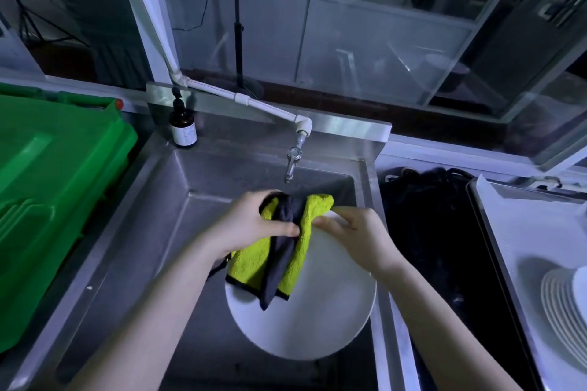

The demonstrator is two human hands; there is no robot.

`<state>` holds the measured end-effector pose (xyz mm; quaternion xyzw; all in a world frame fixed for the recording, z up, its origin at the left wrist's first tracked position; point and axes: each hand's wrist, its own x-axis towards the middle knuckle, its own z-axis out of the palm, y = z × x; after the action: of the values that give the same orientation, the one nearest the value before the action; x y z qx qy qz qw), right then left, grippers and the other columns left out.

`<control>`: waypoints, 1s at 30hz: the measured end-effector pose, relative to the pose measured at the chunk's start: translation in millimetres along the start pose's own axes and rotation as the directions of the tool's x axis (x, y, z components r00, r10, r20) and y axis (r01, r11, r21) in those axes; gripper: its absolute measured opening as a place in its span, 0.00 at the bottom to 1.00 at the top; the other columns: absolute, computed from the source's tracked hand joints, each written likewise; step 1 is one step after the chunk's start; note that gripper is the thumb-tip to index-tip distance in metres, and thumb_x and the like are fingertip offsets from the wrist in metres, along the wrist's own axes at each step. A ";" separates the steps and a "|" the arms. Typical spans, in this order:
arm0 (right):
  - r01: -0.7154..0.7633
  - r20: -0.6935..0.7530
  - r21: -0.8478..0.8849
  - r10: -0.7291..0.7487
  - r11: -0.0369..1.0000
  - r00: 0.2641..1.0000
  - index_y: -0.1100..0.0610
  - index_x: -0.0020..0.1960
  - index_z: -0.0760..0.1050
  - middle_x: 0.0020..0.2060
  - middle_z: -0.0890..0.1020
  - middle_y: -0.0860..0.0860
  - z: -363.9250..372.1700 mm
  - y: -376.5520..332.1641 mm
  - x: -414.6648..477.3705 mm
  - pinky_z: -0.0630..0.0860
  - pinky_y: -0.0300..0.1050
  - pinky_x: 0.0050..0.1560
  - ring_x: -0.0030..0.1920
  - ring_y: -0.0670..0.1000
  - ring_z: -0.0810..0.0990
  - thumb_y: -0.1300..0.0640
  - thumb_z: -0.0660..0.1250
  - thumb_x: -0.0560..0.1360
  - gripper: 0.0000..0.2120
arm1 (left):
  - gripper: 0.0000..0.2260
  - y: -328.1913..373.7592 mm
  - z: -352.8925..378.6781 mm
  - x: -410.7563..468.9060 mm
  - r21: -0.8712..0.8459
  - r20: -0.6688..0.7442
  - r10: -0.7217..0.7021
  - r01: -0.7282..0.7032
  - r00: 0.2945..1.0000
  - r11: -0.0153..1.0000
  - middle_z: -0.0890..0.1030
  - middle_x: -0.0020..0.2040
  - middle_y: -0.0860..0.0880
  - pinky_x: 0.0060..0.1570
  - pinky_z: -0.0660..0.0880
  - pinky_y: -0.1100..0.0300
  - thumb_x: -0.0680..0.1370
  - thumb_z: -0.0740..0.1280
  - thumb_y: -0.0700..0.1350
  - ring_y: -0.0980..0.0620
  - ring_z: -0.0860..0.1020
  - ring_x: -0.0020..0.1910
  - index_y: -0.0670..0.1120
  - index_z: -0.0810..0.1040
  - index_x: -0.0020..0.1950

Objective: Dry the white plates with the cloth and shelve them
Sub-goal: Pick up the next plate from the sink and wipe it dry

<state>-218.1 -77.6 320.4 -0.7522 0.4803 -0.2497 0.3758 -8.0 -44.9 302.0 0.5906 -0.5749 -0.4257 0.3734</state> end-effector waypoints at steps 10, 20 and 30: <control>-0.226 -0.378 0.750 0.683 0.622 0.625 0.58 0.33 0.70 0.30 0.72 0.52 33.2 9.9 -5.8 0.68 0.43 0.33 0.32 0.50 0.69 0.46 0.69 0.76 0.20 | 0.11 -29.2 58.1 -13.5 -0.841 -0.342 -0.637 0.078 0.691 0.535 0.84 0.43 0.54 0.31 0.78 0.61 0.71 0.77 0.49 0.56 0.84 0.40 0.54 0.77 0.48; -0.108 0.162 0.075 0.095 0.991 0.982 0.53 0.47 0.82 0.38 0.83 0.43 -30.2 -1.1 19.7 0.75 0.42 0.44 0.41 0.43 0.80 0.42 0.74 0.73 0.14 | 0.15 -20.6 6.3 -21.9 -0.445 -0.259 -0.151 0.021 0.954 0.895 0.86 0.47 0.50 0.49 0.79 0.58 0.65 0.77 0.45 0.53 0.84 0.47 0.46 0.82 0.50; -0.196 -0.264 0.276 0.270 0.941 0.926 0.57 0.30 0.66 0.28 0.65 0.51 -2.9 5.0 2.9 0.60 0.46 0.34 0.32 0.48 0.63 0.46 0.76 0.72 0.25 | 0.10 -23.3 19.8 -20.8 -0.610 -0.296 -0.265 0.032 0.918 0.792 0.86 0.48 0.50 0.53 0.78 0.51 0.70 0.77 0.42 0.49 0.83 0.50 0.47 0.82 0.50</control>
<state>-221.7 -82.5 318.2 -0.5908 0.5836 -0.3708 0.4159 -17.6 -21.8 274.8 0.5564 -0.2837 -0.4946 0.6043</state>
